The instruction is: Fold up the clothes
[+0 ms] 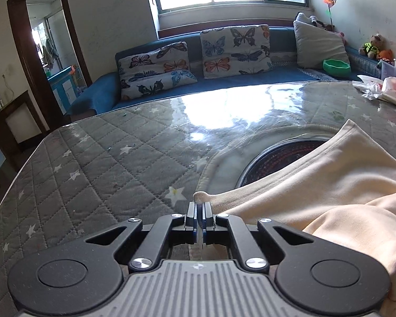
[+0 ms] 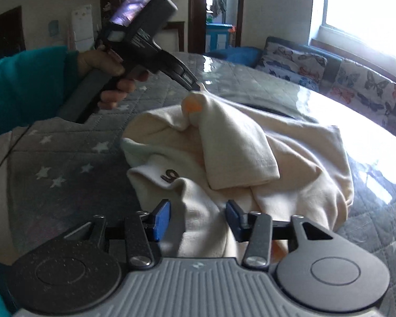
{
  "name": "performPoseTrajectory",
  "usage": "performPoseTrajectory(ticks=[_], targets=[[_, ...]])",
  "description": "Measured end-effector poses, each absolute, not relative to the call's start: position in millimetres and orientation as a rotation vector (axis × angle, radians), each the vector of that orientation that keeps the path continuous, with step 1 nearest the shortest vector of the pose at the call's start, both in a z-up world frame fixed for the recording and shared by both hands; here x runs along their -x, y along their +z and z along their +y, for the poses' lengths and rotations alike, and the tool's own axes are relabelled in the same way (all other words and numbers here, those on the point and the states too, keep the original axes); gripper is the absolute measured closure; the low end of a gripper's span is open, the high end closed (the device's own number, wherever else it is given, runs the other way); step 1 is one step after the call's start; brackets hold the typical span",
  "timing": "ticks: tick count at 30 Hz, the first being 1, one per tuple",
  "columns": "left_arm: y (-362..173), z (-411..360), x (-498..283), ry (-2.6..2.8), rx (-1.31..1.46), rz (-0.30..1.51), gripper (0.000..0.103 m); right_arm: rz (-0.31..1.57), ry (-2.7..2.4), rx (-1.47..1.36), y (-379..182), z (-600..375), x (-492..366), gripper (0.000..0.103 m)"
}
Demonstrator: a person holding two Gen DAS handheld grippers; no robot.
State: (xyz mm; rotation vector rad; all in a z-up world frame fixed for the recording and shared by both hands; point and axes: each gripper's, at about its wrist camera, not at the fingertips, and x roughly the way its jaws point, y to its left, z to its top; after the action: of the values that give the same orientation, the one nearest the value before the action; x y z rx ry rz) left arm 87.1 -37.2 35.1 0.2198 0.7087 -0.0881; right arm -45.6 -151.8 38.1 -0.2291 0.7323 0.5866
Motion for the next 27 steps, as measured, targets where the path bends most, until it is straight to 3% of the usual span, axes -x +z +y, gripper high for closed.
performPoseTrajectory(ticks=[1, 3, 10, 13, 16, 25, 27], targets=[[36, -37, -87, -0.087, -0.222, 0.705, 0.099, 0.734, 0.586, 0.221, 39, -153, 46, 0.082], [39, -35, -88, -0.083, -0.229, 0.697, 0.099, 0.733, 0.588, 0.210, 41, -156, 49, 0.090], [38, -26, -88, -0.075, -0.246, 0.701, 0.099, 0.765, 0.659, 0.251, 51, -167, 86, 0.094], [32, -23, -89, -0.069, -0.244, 0.731, 0.095, 0.783, 0.663, 0.263, 47, -167, 90, 0.084], [36, -16, -79, -0.079, -0.236, 0.730, 0.093, 0.774, 0.680, 0.210, 59, -173, 88, 0.080], [73, -31, 4, -0.310, -0.254, 0.602, 0.074, 0.728, 0.615, 0.132, 76, -185, 70, 0.058], [77, -42, 28, -0.400, -0.272, 0.572, 0.071, 0.747, 0.588, 0.126, 71, -188, 66, 0.057]])
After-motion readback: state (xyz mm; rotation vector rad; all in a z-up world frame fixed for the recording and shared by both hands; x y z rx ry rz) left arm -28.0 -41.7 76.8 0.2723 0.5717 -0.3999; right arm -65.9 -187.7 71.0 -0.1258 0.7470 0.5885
